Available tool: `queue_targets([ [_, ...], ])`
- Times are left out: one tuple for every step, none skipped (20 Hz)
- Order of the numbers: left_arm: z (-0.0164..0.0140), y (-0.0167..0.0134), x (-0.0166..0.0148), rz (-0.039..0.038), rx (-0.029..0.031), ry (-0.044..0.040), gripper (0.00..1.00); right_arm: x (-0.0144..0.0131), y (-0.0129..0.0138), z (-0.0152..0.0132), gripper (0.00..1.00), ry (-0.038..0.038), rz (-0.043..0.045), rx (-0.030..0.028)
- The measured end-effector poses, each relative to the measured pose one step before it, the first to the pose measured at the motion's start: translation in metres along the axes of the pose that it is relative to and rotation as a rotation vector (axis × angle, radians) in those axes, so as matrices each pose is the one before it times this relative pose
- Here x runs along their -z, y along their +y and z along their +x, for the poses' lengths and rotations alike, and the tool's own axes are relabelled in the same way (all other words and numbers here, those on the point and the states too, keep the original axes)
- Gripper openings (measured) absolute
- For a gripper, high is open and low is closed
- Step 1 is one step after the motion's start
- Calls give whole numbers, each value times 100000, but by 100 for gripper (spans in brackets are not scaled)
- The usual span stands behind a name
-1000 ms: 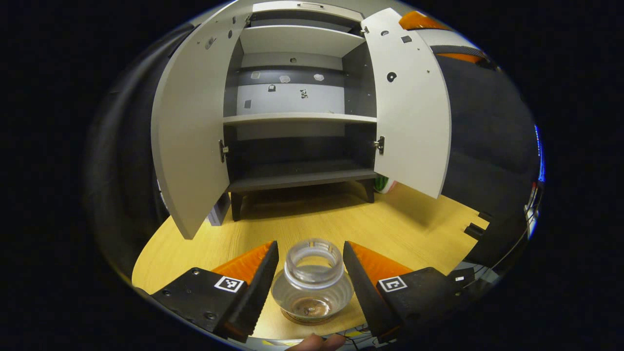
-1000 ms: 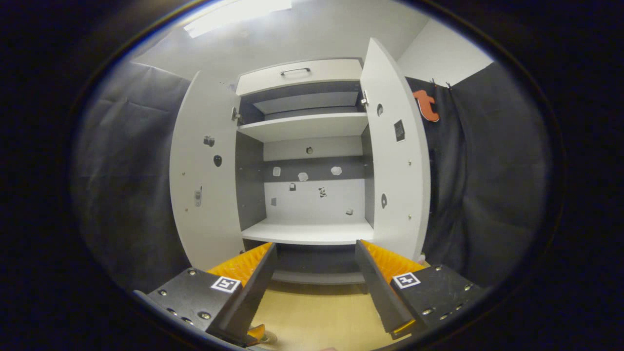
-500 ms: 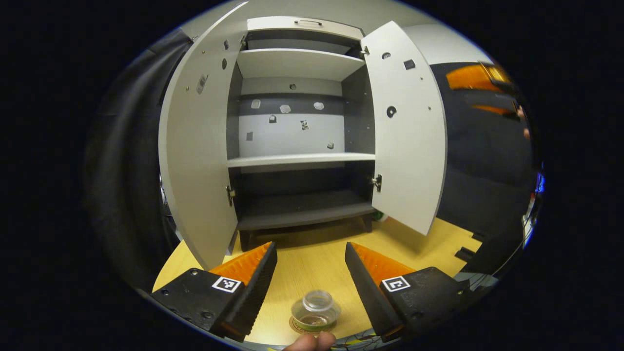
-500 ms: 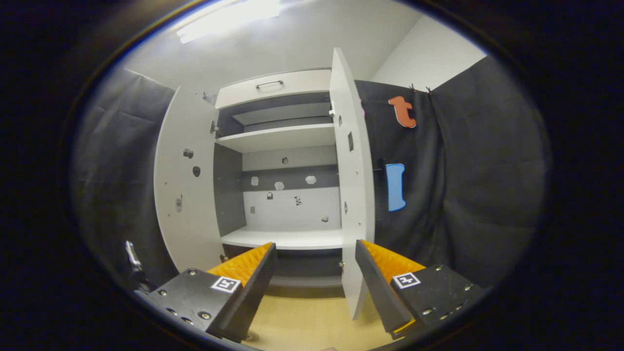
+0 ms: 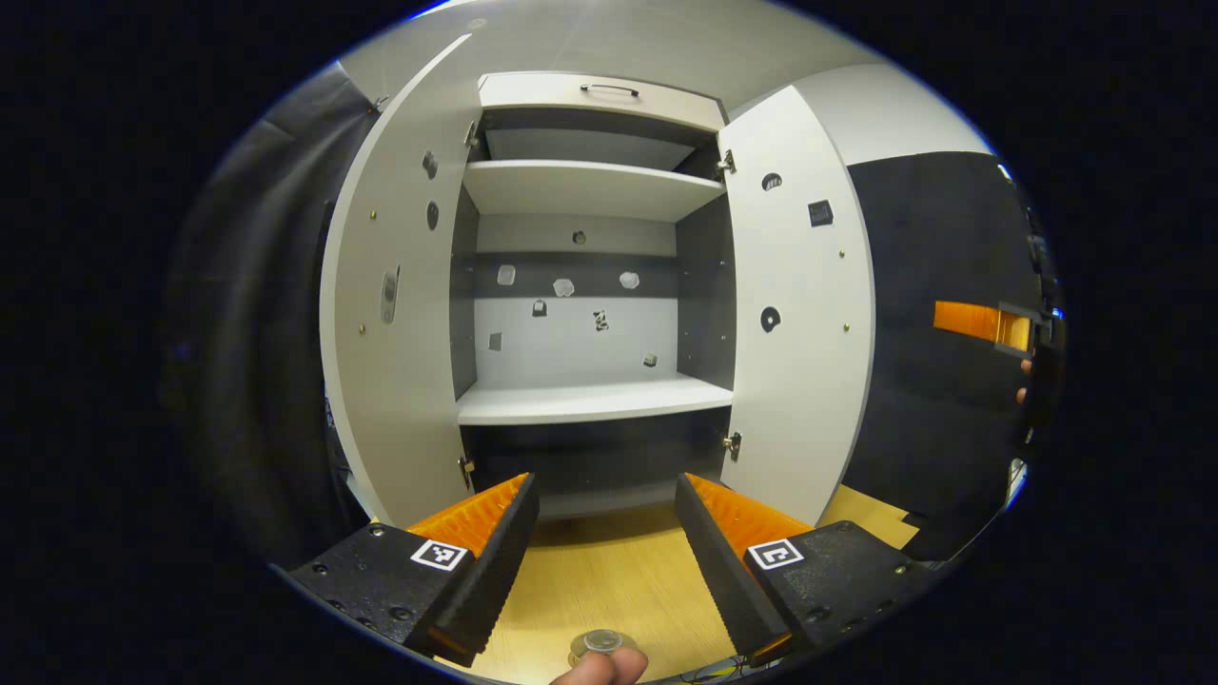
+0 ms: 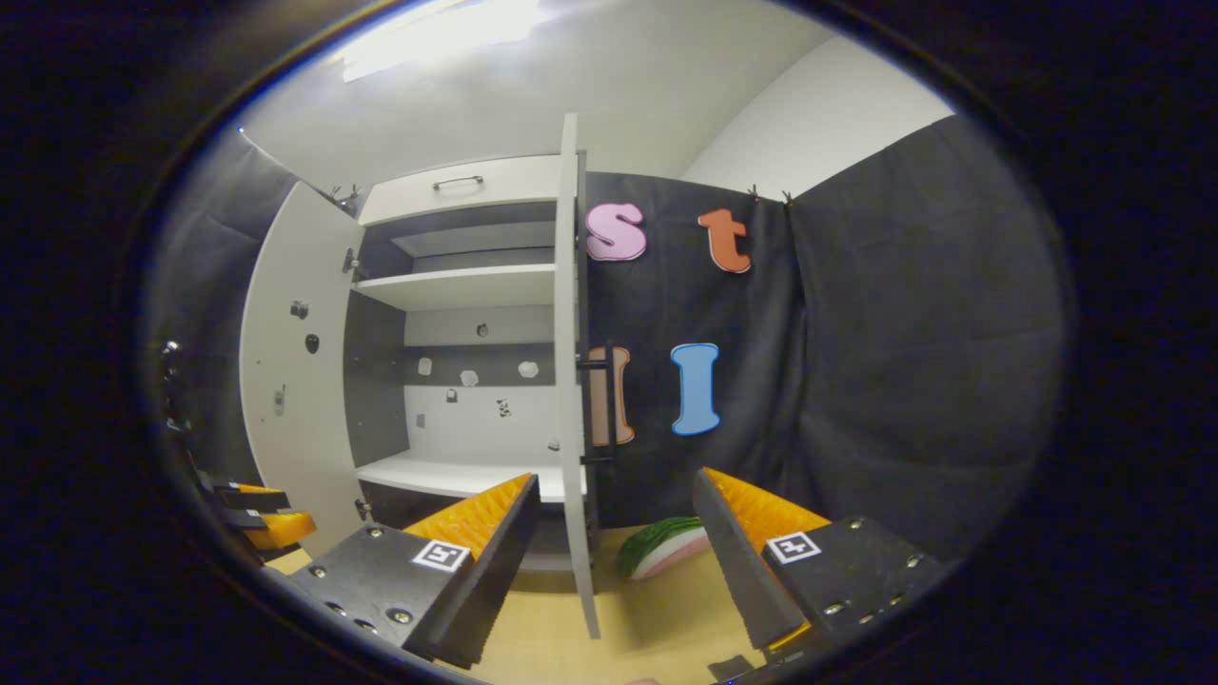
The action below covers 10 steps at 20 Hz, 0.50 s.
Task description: Grasp the bottle in the cabinet with the left hand and place it on the coaster, then close the right door with the right hand and the left door with the left hand.
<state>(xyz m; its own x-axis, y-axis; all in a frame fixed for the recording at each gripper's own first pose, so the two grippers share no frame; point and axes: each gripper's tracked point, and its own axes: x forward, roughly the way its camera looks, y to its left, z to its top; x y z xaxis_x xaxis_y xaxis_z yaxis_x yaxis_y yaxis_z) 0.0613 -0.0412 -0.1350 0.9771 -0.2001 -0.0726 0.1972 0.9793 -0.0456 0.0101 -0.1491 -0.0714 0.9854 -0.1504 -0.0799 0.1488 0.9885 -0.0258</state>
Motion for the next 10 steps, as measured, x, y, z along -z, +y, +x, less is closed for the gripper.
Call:
queue_targets([
  [-159,-242,-1191,-312,806,-1753,92,-396,-1435,404,98,-586,-1076,2183],
  [-38,-225,-1140,-796,751,-2003,91,-451,-1722,103,97,-754,-669,2147],
  [-127,-288,-914,-961,1028,-894,92,-420,-1404,283,97,-598,-215,2218],
  [-81,-450,-835,-1046,1262,-1163,92,-407,-1239,554,98,-474,644,2109],
  [-44,-347,-729,-358,1075,-523,92,-252,-970,558,98,69,1271,1190],
  [-74,-72,-641,69,333,-890,92,-166,-942,696,98,372,849,1148],
  [-68,40,-730,759,-754,-1042,92,-193,-986,640,98,-1,119,1250],
  [-66,441,-743,965,-1874,-1864,92,17,-871,693,98,-66,-559,944],
  [-112,55,-538,556,-364,-1105,92,28,-778,945,98,643,-681,556],
  [-67,39,-362,728,-883,-959,91,-27,-738,851,98,621,-1042,1660],
])
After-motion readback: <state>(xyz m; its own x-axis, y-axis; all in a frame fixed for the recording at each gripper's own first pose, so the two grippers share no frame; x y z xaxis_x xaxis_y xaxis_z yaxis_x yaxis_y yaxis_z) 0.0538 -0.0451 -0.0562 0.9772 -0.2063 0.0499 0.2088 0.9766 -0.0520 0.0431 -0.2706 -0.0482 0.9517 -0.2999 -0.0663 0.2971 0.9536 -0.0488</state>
